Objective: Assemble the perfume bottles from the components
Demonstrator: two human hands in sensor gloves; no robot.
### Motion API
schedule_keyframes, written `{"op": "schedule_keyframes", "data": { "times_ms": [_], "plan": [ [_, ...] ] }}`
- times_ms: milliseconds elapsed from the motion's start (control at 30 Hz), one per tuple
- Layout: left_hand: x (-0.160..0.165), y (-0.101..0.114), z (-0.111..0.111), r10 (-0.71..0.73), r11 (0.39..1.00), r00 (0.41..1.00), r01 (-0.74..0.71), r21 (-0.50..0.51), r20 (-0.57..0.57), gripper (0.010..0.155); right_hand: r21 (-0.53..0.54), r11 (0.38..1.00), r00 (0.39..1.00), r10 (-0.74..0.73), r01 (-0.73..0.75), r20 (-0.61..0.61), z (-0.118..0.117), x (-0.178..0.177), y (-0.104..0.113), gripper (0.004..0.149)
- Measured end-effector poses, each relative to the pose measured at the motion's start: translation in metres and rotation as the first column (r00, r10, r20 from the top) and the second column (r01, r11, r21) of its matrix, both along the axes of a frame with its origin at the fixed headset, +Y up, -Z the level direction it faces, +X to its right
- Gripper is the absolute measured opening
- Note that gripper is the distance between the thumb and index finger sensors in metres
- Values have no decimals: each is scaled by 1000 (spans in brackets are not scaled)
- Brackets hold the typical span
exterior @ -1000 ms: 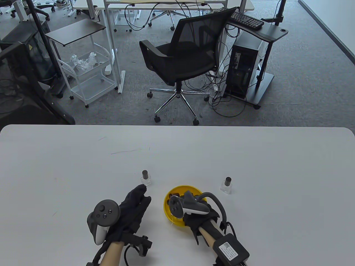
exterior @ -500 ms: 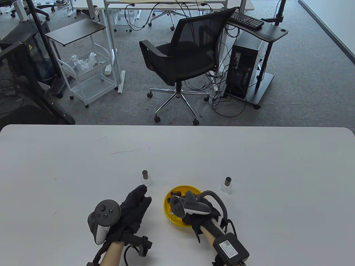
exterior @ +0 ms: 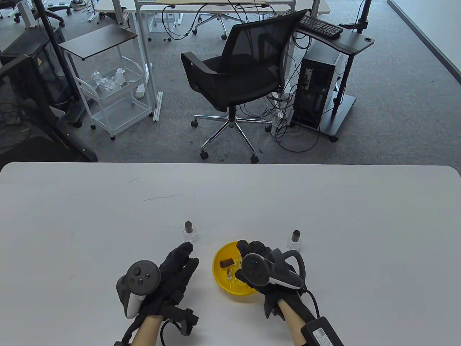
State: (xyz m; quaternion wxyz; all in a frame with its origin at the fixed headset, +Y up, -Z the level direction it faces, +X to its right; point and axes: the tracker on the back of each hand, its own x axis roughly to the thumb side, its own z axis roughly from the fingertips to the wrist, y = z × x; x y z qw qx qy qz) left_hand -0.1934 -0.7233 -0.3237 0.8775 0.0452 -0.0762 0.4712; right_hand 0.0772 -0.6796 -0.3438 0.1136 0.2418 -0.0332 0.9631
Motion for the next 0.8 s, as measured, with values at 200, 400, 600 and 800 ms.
{"op": "schedule_keyframes", "data": {
  "times_ms": [200,400,600,800],
  "plan": [
    [5,-4,-1,-51,999,999,51,-15,13,57,-202,798,816,-579,567,3,7,39,-8,61],
    [10,-10,-3,-100,994,995,101,-39,26,57,-381,407,484,-865,830,132,4,62,-41,51],
    [18,-15,-3,-178,983,983,180,-47,41,54,-344,274,356,-912,898,203,7,80,-50,60],
    [39,-17,2,-389,921,921,388,-17,-1,53,-219,250,306,-909,943,283,11,94,-49,54]
  ]
}}
